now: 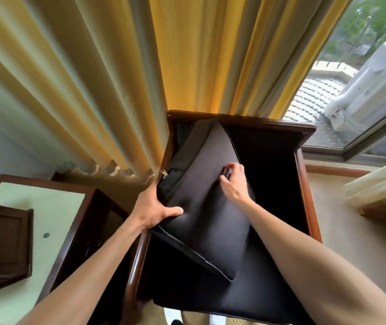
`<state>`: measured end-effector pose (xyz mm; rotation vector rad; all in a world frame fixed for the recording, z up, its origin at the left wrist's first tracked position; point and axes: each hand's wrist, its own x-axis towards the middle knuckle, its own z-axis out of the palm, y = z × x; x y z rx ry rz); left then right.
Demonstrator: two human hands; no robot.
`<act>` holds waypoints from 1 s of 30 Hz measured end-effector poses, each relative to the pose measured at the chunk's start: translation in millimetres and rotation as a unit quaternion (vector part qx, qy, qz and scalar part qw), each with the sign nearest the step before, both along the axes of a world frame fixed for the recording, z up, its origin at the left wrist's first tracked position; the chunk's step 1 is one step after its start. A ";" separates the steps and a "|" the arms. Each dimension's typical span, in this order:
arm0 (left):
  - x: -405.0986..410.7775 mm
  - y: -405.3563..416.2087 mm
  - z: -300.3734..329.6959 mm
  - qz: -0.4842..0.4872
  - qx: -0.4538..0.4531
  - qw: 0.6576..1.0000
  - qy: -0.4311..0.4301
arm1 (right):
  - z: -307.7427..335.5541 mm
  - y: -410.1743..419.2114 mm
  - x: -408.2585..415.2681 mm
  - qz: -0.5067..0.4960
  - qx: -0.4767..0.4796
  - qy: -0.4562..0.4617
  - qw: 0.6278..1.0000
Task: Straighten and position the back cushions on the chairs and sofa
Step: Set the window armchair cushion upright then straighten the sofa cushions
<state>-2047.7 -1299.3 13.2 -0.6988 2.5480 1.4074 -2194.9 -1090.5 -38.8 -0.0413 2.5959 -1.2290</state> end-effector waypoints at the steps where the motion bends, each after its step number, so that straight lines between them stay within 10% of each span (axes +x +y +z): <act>1: 6.1 12.2 2.8 -0.018 -0.002 1.000 0.020 | 13.8 10.2 -12.9 -0.046 -0.047 -0.004 0.998; 10: 17.8 62.1 33.7 -0.161 -0.122 0.979 -0.025 | 100.0 94.4 -41.6 -0.109 -0.113 0.006 0.988; 18: -11.2 128.2 83.7 -0.113 -0.141 0.983 0.016 | 128.1 117.8 6.8 0.049 -0.175 0.014 0.983; 24: -5.6 127.0 91.5 -0.078 -0.127 0.988 0.048 | 88.8 128.8 -1.1 0.324 0.048 -0.195 0.925; 27: 6.5 121.7 89.7 -0.058 -0.106 0.990 0.068 | 105.0 118.5 4.3 0.380 0.243 -0.169 0.876; 30: 13.0 118.0 92.5 -0.046 -0.098 0.990 0.088 | 112.5 114.4 16.6 0.369 0.218 -0.110 0.897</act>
